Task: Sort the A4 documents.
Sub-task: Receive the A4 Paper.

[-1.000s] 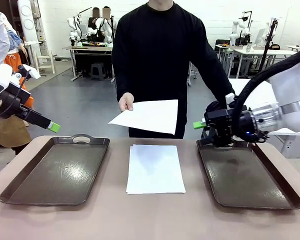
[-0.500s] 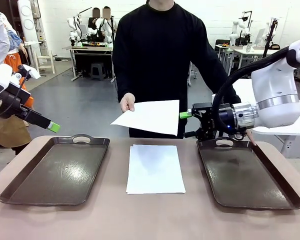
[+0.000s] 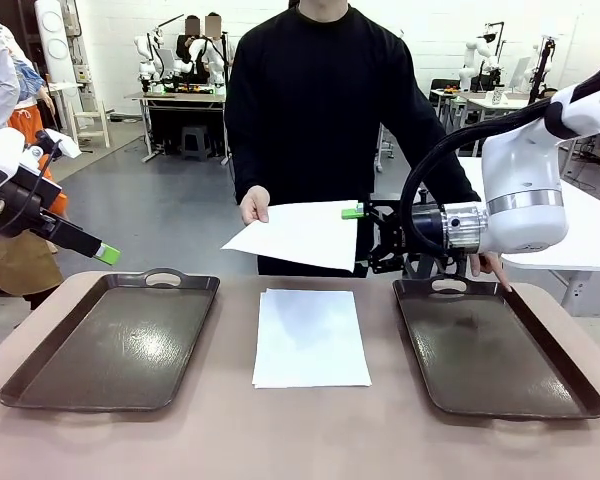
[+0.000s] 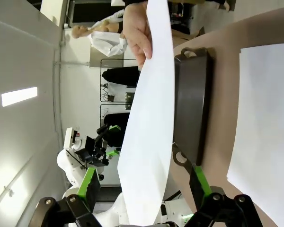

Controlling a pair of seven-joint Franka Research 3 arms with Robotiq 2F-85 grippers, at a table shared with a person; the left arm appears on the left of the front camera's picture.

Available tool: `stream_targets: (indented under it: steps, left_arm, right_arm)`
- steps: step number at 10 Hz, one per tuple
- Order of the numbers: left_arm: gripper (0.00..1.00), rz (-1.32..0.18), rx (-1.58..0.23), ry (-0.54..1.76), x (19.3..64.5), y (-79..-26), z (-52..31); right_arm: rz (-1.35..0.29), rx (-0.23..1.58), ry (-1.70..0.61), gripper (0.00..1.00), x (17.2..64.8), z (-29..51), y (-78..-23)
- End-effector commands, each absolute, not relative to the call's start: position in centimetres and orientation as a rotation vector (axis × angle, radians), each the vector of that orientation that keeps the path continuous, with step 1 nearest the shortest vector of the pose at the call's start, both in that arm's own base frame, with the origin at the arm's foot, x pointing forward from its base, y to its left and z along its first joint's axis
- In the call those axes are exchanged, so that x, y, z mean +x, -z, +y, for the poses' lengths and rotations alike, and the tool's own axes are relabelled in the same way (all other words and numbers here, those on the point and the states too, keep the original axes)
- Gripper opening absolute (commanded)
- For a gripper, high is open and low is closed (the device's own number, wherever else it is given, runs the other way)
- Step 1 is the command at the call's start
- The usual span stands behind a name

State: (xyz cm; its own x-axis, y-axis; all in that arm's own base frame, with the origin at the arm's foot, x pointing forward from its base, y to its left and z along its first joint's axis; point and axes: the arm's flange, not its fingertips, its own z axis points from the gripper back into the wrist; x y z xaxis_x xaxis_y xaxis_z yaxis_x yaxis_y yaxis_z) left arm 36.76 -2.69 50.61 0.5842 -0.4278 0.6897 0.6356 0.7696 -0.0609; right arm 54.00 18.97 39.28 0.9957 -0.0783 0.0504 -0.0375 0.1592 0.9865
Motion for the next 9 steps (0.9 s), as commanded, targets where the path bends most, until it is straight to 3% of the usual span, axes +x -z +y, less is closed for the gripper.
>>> stream_targets:
  steps: [1, 3, 9]
  left_arm:
    - [1.0, -0.712, -0.321, 0.631, 36.8, -50.6, -2.6]
    - [1.0, -0.712, -0.321, 0.631, 36.8, -50.6, -2.6]
    - [1.0, -0.712, -0.321, 0.631, 36.8, -50.6, -2.6]
  right_arm:
    - [-0.099, 1.427, 0.086, 1.0, 55.1, 20.2, -38.9]
    - [-0.123, 1.457, 0.095, 1.0, 55.0, 20.9, -38.4]
    - [-0.106, 1.491, 0.114, 0.42, 55.2, 20.7, -37.6]
